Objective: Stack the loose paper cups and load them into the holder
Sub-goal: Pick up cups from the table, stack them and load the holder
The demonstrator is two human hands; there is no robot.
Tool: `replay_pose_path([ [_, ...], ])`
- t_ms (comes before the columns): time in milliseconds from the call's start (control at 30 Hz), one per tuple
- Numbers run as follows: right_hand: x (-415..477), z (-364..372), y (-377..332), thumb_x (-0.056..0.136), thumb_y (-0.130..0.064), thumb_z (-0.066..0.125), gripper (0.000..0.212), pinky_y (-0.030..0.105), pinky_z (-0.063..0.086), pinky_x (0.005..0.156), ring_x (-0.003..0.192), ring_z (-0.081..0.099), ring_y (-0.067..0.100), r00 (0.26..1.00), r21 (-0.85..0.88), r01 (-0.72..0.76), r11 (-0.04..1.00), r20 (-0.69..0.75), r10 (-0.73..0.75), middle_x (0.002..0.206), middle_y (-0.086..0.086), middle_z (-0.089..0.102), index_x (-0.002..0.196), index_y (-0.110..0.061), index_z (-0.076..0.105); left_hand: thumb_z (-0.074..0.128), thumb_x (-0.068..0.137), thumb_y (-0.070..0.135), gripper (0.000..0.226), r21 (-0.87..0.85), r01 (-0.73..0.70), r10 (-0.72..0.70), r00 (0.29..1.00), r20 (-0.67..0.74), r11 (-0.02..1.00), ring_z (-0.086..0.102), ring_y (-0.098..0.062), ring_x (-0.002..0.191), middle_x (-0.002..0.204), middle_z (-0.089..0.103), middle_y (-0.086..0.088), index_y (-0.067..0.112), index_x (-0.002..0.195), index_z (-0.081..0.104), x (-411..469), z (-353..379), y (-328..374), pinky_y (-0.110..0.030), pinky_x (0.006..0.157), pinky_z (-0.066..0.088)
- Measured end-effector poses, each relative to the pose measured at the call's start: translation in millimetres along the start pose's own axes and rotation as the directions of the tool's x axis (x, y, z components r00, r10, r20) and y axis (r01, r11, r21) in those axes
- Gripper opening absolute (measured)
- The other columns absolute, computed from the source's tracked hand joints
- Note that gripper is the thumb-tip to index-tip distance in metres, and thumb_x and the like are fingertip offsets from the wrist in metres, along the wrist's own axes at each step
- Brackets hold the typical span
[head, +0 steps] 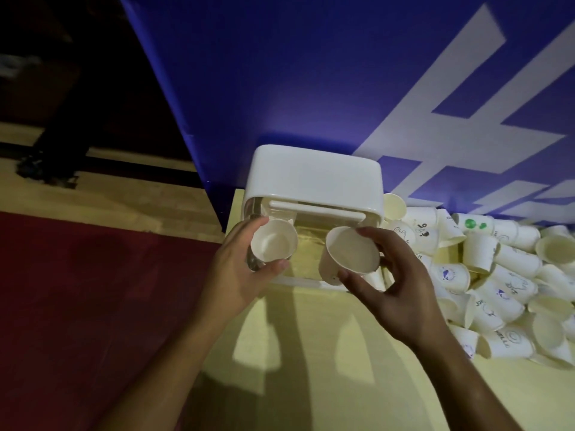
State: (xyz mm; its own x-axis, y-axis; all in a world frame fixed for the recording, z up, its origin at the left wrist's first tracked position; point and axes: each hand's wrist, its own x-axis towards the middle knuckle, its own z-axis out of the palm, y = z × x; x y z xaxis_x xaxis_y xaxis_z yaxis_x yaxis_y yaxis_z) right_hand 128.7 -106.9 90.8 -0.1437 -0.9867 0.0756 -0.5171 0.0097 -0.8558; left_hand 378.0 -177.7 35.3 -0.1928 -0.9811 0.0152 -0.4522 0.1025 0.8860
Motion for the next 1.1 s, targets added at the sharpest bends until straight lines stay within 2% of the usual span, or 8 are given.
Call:
replay_pose_path([
  [300, -1, 10, 8, 0.080, -0.032, 0.085, 0.056, 0.041, 0.056, 0.097, 0.123, 0.060, 0.016, 1.000, 0.027, -0.005, 1.000, -0.012, 0.005, 0.133, -0.013, 0.063, 0.129, -0.025, 0.060, 0.092, 0.071, 0.034, 0.079, 0.169, 0.088, -0.091, 0.996, 0.008, 0.982, 0.046, -0.005, 0.130, 0.145, 0.051, 0.012, 0.023, 0.141, 0.056, 11, 28, -31, -0.009, 0.105, 0.033],
  [467, 0, 28, 9, 0.077, -0.023, 0.090, 0.062, 0.040, 0.056, 0.097, 0.123, 0.061, 0.017, 0.999, 0.046, 0.029, 0.999, -0.029, -0.028, 0.132, -0.013, 0.062, 0.131, -0.020, 0.060, 0.096, 0.066, 0.027, 0.082, 0.074, 0.232, -0.234, 0.972, 0.009, 0.970, 0.051, -0.004, 0.115, 0.131, 0.054, 0.017, 0.031, 0.137, 0.056, 11, 32, -31, -0.004, 0.082, 0.034],
  [567, 7, 51, 2, 0.075, -0.019, 0.092, 0.065, 0.038, 0.056, 0.097, 0.122, 0.063, 0.018, 0.996, 0.104, 0.066, 0.992, -0.070, -0.059, 0.130, -0.007, 0.064, 0.132, -0.016, 0.060, 0.097, 0.065, 0.018, 0.082, 0.061, 0.284, -0.286, 0.957, 0.042, 0.957, 0.055, -0.005, 0.110, 0.126, 0.054, 0.018, 0.032, 0.135, 0.055, 11, 33, -27, -0.013, 0.081, 0.044],
  [667, 16, 77, -3, 0.076, -0.023, 0.092, 0.065, 0.040, 0.056, 0.096, 0.121, 0.063, 0.018, 0.993, 0.133, 0.081, 0.988, -0.096, -0.068, 0.129, -0.004, 0.064, 0.131, -0.016, 0.060, 0.078, 0.084, -0.004, 0.060, 0.009, 0.192, -0.192, 0.971, 0.145, 0.981, 0.062, -0.018, 0.108, 0.126, 0.057, 0.004, 0.024, 0.134, 0.059, 7, 31, -30, -0.029, 0.067, 0.060],
  [767, 22, 96, -1, 0.077, -0.028, 0.092, 0.065, 0.039, 0.056, 0.094, 0.122, 0.060, 0.013, 0.992, 0.083, 0.100, 0.991, -0.079, -0.094, 0.129, -0.009, 0.063, 0.133, -0.018, 0.059, 0.080, 0.086, 0.024, 0.066, -0.012, 0.215, -0.213, 0.970, 0.117, 0.976, 0.059, -0.014, 0.121, 0.138, 0.056, 0.007, 0.036, 0.143, 0.049, 2, 25, -44, -0.039, 0.093, 0.057],
  [867, 24, 108, 8, 0.077, -0.029, 0.091, 0.065, 0.035, 0.055, 0.095, 0.121, 0.058, 0.006, 0.995, 0.036, 0.097, 0.995, -0.037, -0.096, 0.129, -0.014, 0.061, 0.133, -0.022, 0.059, 0.083, 0.077, 0.009, 0.088, -0.029, 0.241, -0.234, 0.960, 0.152, 0.970, 0.057, -0.008, 0.128, 0.141, 0.055, 0.012, 0.039, 0.148, 0.043, -2, 18, -55, -0.042, 0.103, 0.055],
  [1000, 24, 121, 20, 0.078, -0.041, 0.089, 0.066, 0.004, 0.036, 0.095, 0.117, 0.046, -0.018, 1.000, -0.067, 0.024, 0.997, 0.018, -0.023, 0.129, -0.021, 0.057, 0.133, -0.024, 0.058, 0.064, 0.094, -0.001, 0.065, -0.162, 0.248, -0.237, 0.968, 0.085, 0.955, 0.056, 0.002, 0.126, 0.146, 0.056, 0.005, 0.027, 0.150, 0.047, -3, 11, -52, -0.032, 0.106, 0.052],
  [1100, 24, 129, 30, 0.087, -0.045, 0.079, 0.056, 0.007, 0.038, 0.097, 0.118, 0.048, -0.014, 0.998, -0.063, -0.035, 0.997, 0.046, 0.038, 0.131, -0.019, 0.057, 0.135, -0.025, 0.058, 0.054, 0.105, 0.011, 0.041, -0.235, 0.268, -0.270, 0.963, 0.022, 0.934, 0.060, 0.009, 0.116, 0.135, 0.064, 0.007, 0.022, 0.144, 0.056, 2, 11, -40, -0.012, 0.095, 0.049],
])
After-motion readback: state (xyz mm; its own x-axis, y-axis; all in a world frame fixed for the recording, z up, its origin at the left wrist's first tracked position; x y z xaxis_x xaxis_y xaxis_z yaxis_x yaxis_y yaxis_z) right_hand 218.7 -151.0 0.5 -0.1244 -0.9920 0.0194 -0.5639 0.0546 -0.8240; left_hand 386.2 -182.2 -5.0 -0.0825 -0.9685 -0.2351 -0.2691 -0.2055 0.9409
